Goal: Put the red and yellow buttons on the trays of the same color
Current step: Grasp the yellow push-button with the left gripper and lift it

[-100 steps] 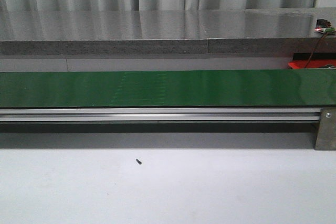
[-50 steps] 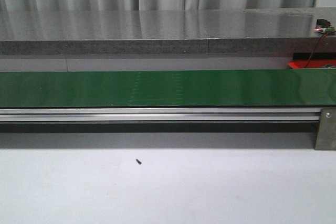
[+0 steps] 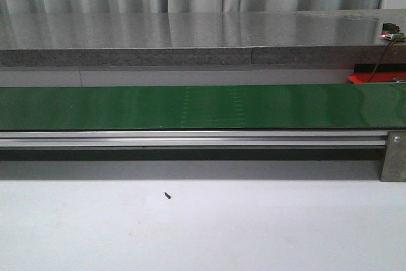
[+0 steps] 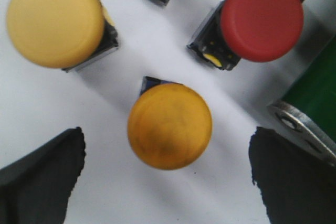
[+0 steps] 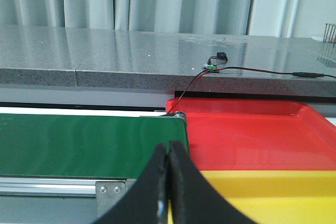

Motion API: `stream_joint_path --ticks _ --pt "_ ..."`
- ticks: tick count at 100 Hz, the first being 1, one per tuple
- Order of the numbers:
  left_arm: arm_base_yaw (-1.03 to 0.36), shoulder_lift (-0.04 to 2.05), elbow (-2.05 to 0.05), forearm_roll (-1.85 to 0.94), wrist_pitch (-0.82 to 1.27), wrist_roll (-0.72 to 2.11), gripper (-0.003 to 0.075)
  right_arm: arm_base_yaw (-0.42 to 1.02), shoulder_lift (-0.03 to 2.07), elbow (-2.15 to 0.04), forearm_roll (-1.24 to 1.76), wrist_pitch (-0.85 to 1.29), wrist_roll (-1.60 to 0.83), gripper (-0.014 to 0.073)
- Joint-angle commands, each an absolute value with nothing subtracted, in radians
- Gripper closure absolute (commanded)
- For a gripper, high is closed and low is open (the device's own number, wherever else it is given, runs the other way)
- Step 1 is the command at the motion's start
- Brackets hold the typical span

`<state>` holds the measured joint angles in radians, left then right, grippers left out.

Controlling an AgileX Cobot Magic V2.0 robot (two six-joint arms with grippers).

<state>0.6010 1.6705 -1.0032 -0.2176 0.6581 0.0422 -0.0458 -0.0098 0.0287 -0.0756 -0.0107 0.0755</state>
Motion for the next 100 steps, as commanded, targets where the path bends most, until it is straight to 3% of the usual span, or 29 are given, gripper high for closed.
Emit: stream_joint_path --ticks 1,17,36,50,74,100 --pt "0.593 1.648 -1.032 -0.241 0.598 0.044 0.0136 -0.046 -0.029 0.011 -0.072 -0.094 0.072 0.0662" --pt "0.593 1.664 -1.032 -0.243 0.582 0.044 0.0238 -0.046 -0.029 0.011 -0.072 -0.094 0.072 0.0662" --pt "0.593 1.67 -1.032 -0.245 0.58 0.044 0.0439 -0.046 -0.029 0.011 -0.072 -0.094 0.072 0.0662" --pt "0.593 1.67 -1.032 -0.25 0.574 0.044 0.0532 -0.046 -0.029 0.011 -0.072 -0.094 0.072 0.0662" --pt "0.593 1.634 -1.032 -0.25 0.626 0.044 0.0544 -0.046 -0.029 0.011 -0.072 -0.094 0.072 0.0662" --pt "0.592 1.43 -1.072 -0.258 0.687 0.052 0.0544 -0.046 -0.029 0.011 -0.072 -0.094 0.072 0.0662"
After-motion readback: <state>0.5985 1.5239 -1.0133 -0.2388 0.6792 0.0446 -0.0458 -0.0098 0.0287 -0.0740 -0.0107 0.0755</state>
